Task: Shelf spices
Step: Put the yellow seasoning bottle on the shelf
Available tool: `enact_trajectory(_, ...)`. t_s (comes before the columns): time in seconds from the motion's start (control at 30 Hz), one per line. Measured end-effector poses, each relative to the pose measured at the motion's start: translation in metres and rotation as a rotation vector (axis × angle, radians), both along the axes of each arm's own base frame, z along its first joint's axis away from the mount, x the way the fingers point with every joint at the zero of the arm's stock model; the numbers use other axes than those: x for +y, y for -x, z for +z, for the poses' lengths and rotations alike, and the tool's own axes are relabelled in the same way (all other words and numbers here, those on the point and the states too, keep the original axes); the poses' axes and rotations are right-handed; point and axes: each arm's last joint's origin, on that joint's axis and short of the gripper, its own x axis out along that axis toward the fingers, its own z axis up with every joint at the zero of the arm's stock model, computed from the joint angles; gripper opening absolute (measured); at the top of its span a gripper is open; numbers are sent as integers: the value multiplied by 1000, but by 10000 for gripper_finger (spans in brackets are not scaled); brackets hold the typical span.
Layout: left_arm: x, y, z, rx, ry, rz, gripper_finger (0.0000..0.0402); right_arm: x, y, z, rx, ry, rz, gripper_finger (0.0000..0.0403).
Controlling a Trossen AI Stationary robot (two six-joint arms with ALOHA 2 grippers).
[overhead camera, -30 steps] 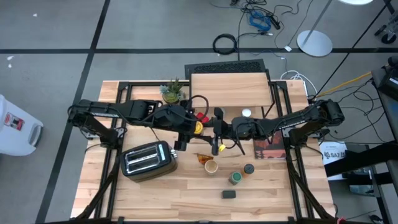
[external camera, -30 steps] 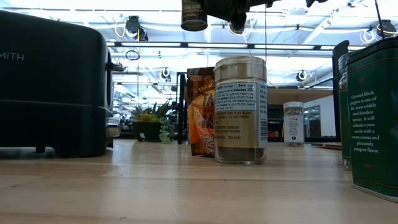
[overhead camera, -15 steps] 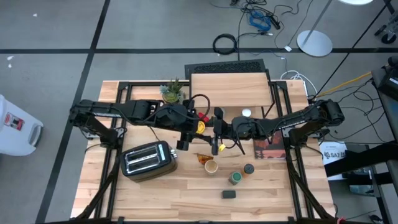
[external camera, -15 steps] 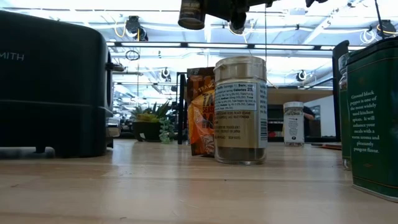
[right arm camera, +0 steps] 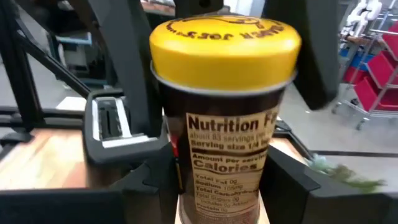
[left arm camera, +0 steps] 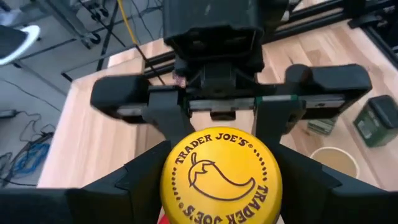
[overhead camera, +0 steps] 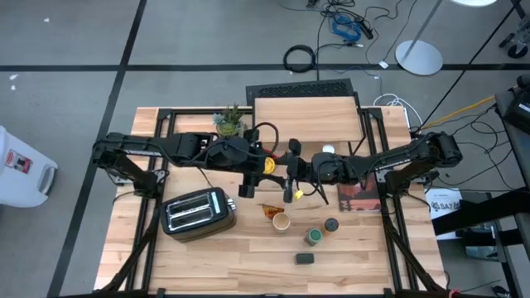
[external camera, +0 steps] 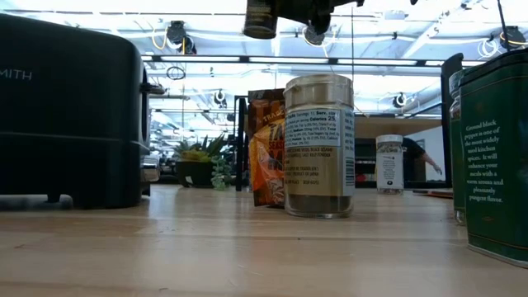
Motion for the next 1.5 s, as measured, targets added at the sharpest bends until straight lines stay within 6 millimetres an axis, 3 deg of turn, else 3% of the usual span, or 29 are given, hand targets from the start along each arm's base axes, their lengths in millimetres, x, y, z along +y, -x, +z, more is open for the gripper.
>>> enact_trajectory(0.4,2,15,19,-82,-28,10,253,-3,24,27,-26,19,2,157)
enact_trajectory(0.7,3,14,16,-63,-30,7,253,-2,20,21,-7,3,0,157)
enact_trajectory(1.23,8,-8,11,-134,32,-63,253,-1,14,11,23,-19,1,157)
enact_trajectory(1.5,6,-9,15,-172,45,-90,297,-2,13,10,32,-20,0,157)
